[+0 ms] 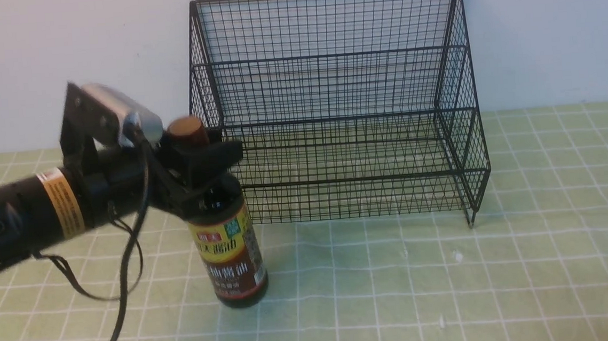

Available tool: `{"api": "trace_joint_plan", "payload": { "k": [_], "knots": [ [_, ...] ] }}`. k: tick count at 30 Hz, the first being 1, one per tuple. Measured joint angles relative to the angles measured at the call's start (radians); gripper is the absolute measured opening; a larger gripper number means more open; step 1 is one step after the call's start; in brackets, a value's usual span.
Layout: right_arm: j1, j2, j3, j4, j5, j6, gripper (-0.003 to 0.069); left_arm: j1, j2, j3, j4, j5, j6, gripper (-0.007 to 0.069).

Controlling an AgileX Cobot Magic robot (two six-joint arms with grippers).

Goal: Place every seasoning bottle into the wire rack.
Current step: Use the left arm to grab the condiment bottle closest to it, then use the left arm to put the condiment bottle back on the shelf

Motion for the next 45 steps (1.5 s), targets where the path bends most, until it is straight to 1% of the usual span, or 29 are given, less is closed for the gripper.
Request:
{"api": "trace_joint_plan", "payload": {
  "k": [3, 8, 12, 15, 21, 27, 36, 42, 45],
  "knots": [
    [0.0, 0.0, 0.0, 0.0, 0.0, 0.0, -0.0015, 0.0, -0.068, -0.107, 0.029, 0.073, -0.097, 0.0257],
    [0.0, 0.0, 0.0, 0.0, 0.0, 0.0, -0.0015, 0.0, -0.098, -0.301, 0.129, 0.162, -0.249, 0.0257],
    [0.0, 0.0, 0.0, 0.0, 0.0, 0.0, -0.0015, 0.0, -0.06, -0.451, 0.168, 0.17, -0.304, 0.0257],
    [0.0, 0.0, 0.0, 0.0, 0.0, 0.001, -0.0015, 0.0, -0.021, -0.531, 0.169, 0.171, -0.315, 0.0257],
    [0.0, 0.0, 0.0, 0.0, 0.0, 0.004, -0.0015, 0.0, 0.138, -0.687, 0.169, 0.19, -0.318, 0.0257],
    [0.0, 0.0, 0.0, 0.0, 0.0, 0.004, -0.0015, -0.003, 0.262, -0.756, 0.179, 0.199, -0.318, 0.0257],
    [0.0, 0.0, 0.0, 0.0, 0.0, 0.004, -0.0015, -0.051, 0.413, -0.896, 0.183, 0.218, -0.3, 0.0256],
    [0.0, 0.0, 0.0, 0.0, -0.001, 0.004, -0.0015, -0.08, 0.463, -0.926, 0.187, 0.219, -0.3, 0.0256],
    [0.0, 0.0, 0.0, 0.0, -0.001, 0.004, -0.0015, -0.08, 0.486, -0.926, 0.228, 0.217, -0.306, 0.0256]
  ]
}}
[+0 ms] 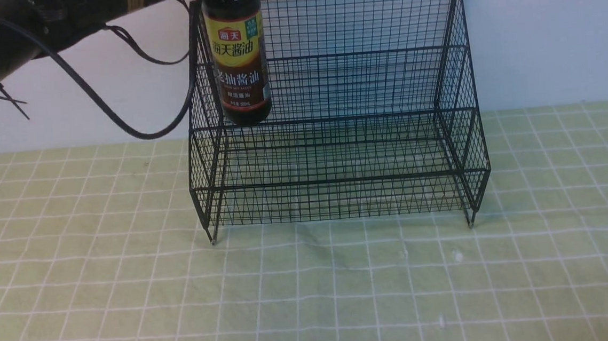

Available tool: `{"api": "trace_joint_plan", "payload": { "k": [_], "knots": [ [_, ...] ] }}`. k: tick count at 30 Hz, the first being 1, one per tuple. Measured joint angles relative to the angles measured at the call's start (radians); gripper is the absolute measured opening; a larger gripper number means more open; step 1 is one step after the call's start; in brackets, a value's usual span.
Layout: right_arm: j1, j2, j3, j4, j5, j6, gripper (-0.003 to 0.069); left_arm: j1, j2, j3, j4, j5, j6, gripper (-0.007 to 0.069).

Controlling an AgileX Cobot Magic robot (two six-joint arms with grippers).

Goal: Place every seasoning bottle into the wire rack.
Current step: Use the left arm to put the condiment bottle back on the shelf

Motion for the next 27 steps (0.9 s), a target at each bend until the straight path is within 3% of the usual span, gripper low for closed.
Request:
{"api": "trace_joint_plan", "payload": {
  "k": [11, 23, 27],
  "knots": [
    [0.0, 0.0, 0.0, 0.0, 0.0, 0.0, -0.0015, 0.0, 0.062, 0.0, 0.204, -0.019, -0.129, 0.0256],
    [0.0, 0.0, 0.0, 0.0, 0.0, 0.0, -0.0015, -0.005, 0.111, -0.002, 0.253, -0.029, -0.18, 0.0257],
    [0.0, 0.0, 0.0, 0.0, 0.0, 0.0, -0.0015, -0.006, 0.109, -0.012, 0.287, -0.026, -0.25, 0.0286]
  ]
}}
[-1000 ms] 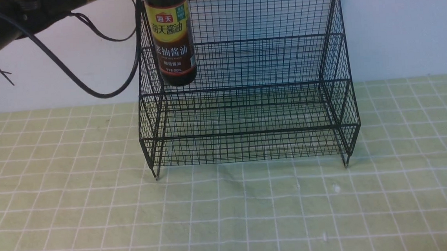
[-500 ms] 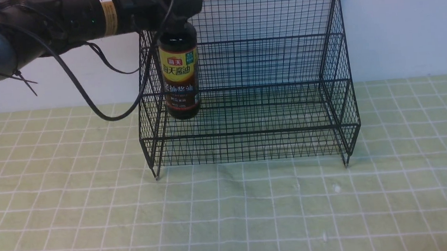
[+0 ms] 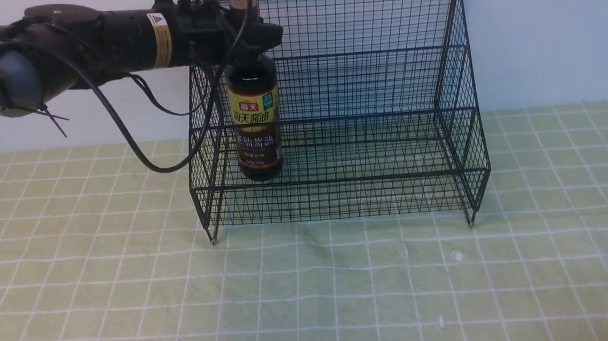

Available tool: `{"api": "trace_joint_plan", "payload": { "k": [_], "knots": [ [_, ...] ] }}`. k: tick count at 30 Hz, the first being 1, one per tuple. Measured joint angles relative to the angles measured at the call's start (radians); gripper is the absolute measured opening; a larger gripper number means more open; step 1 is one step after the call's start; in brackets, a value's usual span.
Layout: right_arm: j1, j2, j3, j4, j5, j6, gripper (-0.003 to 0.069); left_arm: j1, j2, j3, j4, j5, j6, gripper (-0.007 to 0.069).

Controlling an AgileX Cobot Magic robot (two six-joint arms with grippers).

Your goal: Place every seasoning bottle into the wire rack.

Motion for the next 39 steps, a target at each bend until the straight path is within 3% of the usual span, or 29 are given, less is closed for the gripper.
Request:
{"api": "trace_joint_plan", "payload": {
  "k": [9, 20, 25, 30, 34, 39],
  "knots": [
    [0.0, 0.0, 0.0, 0.0, 0.0, 0.0, -0.0015, 0.0, -0.04, -0.008, 0.064, 0.008, -0.073, 0.0393],
    [0.0, 0.0, 0.0, 0.0, -0.001, 0.0, -0.0015, 0.0, -0.209, -0.008, 0.064, 0.061, -0.058, 0.0389],
    [0.0, 0.0, 0.0, 0.0, -0.001, 0.0, -0.0015, 0.0, -0.286, -0.008, 0.064, 0.07, 0.049, 0.0274],
    [0.0, 0.0, 0.0, 0.0, -0.001, 0.0, -0.0015, 0.0, -0.415, -0.008, 0.064, 0.11, 0.297, 0.0034],
    [0.0, 0.0, 0.0, 0.0, -0.001, 0.0, -0.0015, 0.0, -0.519, -0.008, 0.064, 0.242, 0.416, -0.0005],
    [0.0, 0.0, 0.001, 0.0, -0.002, 0.0, -0.0015, 0.0, -0.604, -0.009, 0.051, 0.49, 0.47, -0.0006]
  ]
}}
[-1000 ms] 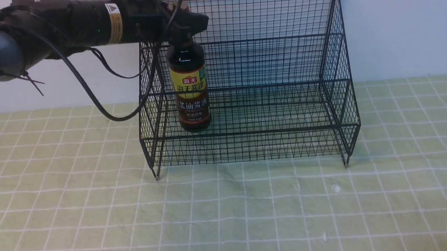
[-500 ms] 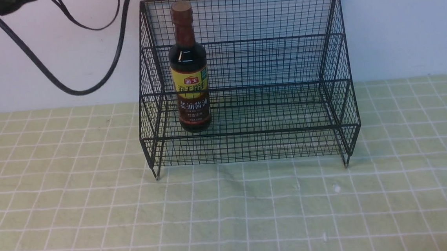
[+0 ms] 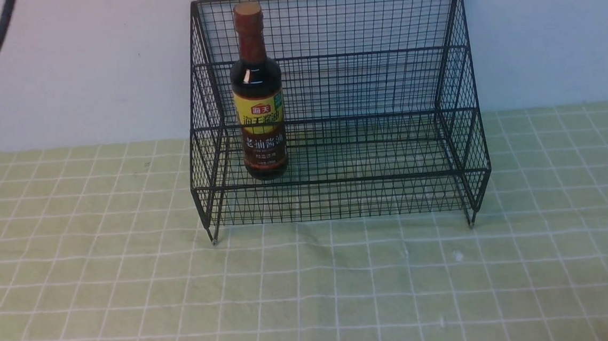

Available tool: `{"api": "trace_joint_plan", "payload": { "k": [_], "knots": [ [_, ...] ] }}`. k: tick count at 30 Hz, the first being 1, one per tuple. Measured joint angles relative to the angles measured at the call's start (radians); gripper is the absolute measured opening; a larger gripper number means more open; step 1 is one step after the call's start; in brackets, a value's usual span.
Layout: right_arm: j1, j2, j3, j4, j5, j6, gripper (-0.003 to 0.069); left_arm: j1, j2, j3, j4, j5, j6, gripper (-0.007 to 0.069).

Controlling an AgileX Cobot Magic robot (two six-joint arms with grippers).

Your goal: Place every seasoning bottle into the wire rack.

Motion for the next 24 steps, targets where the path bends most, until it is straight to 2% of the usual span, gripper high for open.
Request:
{"api": "trace_joint_plan", "payload": {
  "k": [3, 7, 9, 13, 16, 19, 20, 21, 22, 23, 24],
  "knots": [
    [0.0, 0.0, 0.0, 0.0, -0.001, 0.0, -0.0015, 0.0, -0.025, 0.006, -0.013, 0.181, 0.005, -0.0006],
    [0.0, 0.0, 0.0, 0.0, -0.001, 0.0, -0.0015, 0.0, -0.038, 0.045, -0.026, 0.341, 0.012, -0.0006],
    [0.0, 0.0, 0.0, 0.0, -0.001, 0.0, -0.0015, 0.0, -0.038, 0.087, -0.034, 0.442, 0.047, -0.0006],
    [0.0, 0.0, 0.0, 0.0, -0.001, 0.0, -0.0015, 0.0, -0.038, 0.16, -0.07, 0.54, 0.141, -0.0006],
    [0.0, 0.0, 0.0, 0.0, -0.001, 0.0, -0.0015, 0.0, -0.038, 0.223, -0.24, 0.683, 0.312, -0.0006],
    [0.0, 0.0, 0.0, 0.0, -0.001, 0.0, -0.0015, 0.0, -0.033, 0.249, -0.524, 0.876, 0.518, -0.0006],
    [0.0, 0.0, 0.0, 0.0, -0.001, 0.0, -0.0015, 0.0, -0.031, 0.25, -0.565, 0.902, 0.53, -0.0006],
    [0.0, 0.0, 0.0, 0.0, -0.001, 0.0, -0.0015, 0.0, -0.03, 0.252, -0.715, 0.989, 0.622, -0.0006],
    [0.0, 0.0, 0.0, 0.0, -0.001, 0.0, -0.0015, 0.0, -0.03, 0.252, -0.782, 1.022, 0.642, -0.0006],
    [0.0, 0.0, 0.0, 0.0, -0.001, 0.0, -0.0015, 0.0, -0.03, 0.253, -0.942, 1.084, 0.711, -0.0006],
    [0.0, 0.0, 0.0, 0.0, -0.001, 0.0, -0.0015, 0.0, -0.032, 0.253, -1.031, 1.109, 0.743, -0.0006]
  ]
}}
